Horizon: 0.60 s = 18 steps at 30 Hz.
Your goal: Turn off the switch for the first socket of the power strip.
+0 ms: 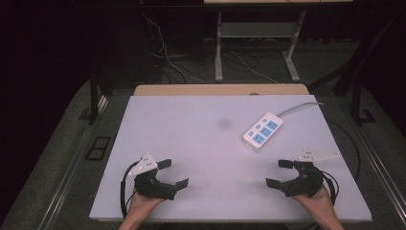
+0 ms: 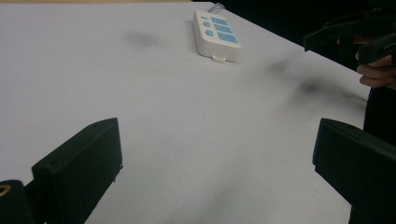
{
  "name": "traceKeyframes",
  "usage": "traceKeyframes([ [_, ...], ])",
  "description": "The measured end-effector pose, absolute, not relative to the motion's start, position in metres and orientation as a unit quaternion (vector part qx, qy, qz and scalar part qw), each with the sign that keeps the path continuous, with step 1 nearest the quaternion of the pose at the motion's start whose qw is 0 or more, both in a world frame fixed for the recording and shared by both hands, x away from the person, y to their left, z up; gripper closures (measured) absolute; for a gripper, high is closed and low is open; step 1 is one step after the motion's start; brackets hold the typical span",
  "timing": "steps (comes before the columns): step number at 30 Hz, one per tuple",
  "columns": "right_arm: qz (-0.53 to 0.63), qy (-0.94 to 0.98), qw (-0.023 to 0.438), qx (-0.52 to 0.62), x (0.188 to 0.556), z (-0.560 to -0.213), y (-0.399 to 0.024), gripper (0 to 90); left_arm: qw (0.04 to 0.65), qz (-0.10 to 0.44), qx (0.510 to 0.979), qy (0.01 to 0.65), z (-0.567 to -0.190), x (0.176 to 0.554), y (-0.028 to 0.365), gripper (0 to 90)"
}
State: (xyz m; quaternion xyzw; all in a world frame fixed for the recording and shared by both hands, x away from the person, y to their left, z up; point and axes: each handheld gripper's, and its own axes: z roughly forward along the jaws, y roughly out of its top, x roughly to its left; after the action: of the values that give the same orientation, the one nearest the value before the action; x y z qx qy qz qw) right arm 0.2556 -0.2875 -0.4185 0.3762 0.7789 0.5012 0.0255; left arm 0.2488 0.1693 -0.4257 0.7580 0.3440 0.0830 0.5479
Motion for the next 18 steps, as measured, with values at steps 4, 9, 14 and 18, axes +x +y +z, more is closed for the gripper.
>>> traceKeyframes([
  [4, 0.5, 0.78, 0.025, 0.375, 0.2553, -0.4185, -0.2873, 0.5, 0.548, 0.082, 0.758, 0.344, -0.4259, 0.2489, 0.1691, 0.1],
  [9, 0.499, 0.78, 0.023, 0.376, 0.2548, -0.418, -0.2868, 0.5, 0.546, 0.079, 0.76, 0.342, -0.4262, 0.2491, 0.1685, 0.1],
  [14, 0.496, 0.783, 0.02, 0.375, 0.2553, -0.4184, -0.2863, 0.5, 0.544, 0.078, 0.762, 0.341, -0.4265, 0.2492, 0.1685, 0.1],
  [18, 0.493, 0.784, 0.017, 0.376, 0.2547, -0.4181, -0.2855, 0.5, 0.545, 0.075, 0.763, 0.341, -0.4266, 0.2491, 0.1686, 0.2],
])
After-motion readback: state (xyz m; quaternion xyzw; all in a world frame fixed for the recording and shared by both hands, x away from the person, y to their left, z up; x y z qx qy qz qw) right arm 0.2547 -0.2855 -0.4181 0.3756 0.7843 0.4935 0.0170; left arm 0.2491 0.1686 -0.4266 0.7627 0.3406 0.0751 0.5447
